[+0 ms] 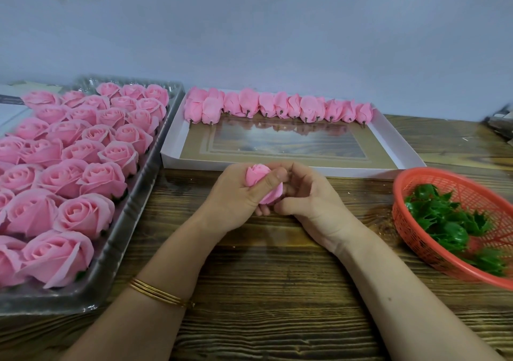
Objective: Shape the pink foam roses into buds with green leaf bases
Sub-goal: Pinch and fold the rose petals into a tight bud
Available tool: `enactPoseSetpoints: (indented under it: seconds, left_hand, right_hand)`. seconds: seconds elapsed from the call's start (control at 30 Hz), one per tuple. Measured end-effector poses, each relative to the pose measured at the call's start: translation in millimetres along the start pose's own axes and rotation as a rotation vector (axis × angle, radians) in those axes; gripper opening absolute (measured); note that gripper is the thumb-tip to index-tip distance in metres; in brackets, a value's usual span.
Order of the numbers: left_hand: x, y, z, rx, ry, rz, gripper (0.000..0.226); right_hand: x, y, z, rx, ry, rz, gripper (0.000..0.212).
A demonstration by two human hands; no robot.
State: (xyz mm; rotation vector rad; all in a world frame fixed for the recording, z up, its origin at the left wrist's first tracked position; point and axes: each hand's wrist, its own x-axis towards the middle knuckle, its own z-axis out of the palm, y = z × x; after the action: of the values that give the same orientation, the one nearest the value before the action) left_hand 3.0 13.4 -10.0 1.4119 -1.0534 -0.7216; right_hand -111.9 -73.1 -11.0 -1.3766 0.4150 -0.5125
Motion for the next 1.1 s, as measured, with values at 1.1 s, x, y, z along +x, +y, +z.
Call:
enactPoseSetpoints:
  seconds: [1.1]
  left_hand:
    - [7.2, -3.3, 6.8, -0.687, 0.166, -0.271, 0.039]
  right_hand:
    - [-2.0, 6.2, 2.7, -0.153, 0.048, -0.070, 0.022]
